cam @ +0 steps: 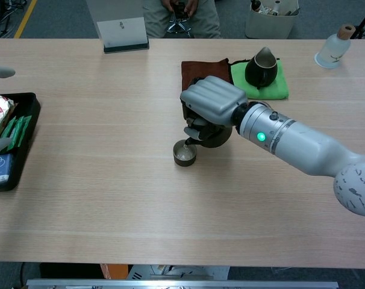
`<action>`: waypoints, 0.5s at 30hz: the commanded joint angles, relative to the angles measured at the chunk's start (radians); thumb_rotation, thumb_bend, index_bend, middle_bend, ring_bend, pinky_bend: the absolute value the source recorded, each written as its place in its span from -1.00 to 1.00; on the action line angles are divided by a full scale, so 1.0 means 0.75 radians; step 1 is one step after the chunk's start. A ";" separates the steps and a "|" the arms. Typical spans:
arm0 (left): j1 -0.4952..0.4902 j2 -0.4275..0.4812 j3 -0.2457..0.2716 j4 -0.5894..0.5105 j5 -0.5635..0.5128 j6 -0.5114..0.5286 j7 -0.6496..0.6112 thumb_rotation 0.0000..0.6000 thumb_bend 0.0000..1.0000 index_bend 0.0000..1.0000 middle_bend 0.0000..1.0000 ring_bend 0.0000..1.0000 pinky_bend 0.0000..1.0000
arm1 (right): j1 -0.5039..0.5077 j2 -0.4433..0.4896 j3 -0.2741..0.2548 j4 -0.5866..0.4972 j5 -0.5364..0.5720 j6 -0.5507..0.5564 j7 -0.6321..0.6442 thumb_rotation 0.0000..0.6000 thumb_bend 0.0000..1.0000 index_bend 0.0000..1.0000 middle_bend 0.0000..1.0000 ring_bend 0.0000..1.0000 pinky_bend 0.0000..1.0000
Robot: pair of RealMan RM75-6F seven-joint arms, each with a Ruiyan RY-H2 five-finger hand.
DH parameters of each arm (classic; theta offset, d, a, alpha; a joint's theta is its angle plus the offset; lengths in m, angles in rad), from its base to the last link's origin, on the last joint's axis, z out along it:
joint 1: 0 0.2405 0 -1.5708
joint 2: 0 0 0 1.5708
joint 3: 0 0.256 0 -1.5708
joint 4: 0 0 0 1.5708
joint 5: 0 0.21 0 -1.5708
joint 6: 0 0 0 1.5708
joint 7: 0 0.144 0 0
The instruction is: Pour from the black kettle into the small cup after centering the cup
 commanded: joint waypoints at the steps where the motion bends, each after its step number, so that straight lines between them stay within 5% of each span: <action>1: 0.003 -0.003 -0.002 0.001 0.002 -0.002 -0.001 1.00 -0.56 -0.81 -0.75 -0.84 -0.71 | 0.018 0.007 -0.010 -0.010 0.017 0.005 -0.031 0.84 -0.23 1.00 0.99 1.00 -0.66; 15: 0.014 -0.011 -0.017 0.004 0.006 -0.015 -0.003 1.00 -0.56 -0.80 -0.75 -0.84 -0.71 | 0.053 0.030 -0.034 -0.026 0.066 0.033 -0.074 0.84 -0.23 1.00 0.99 1.00 -0.66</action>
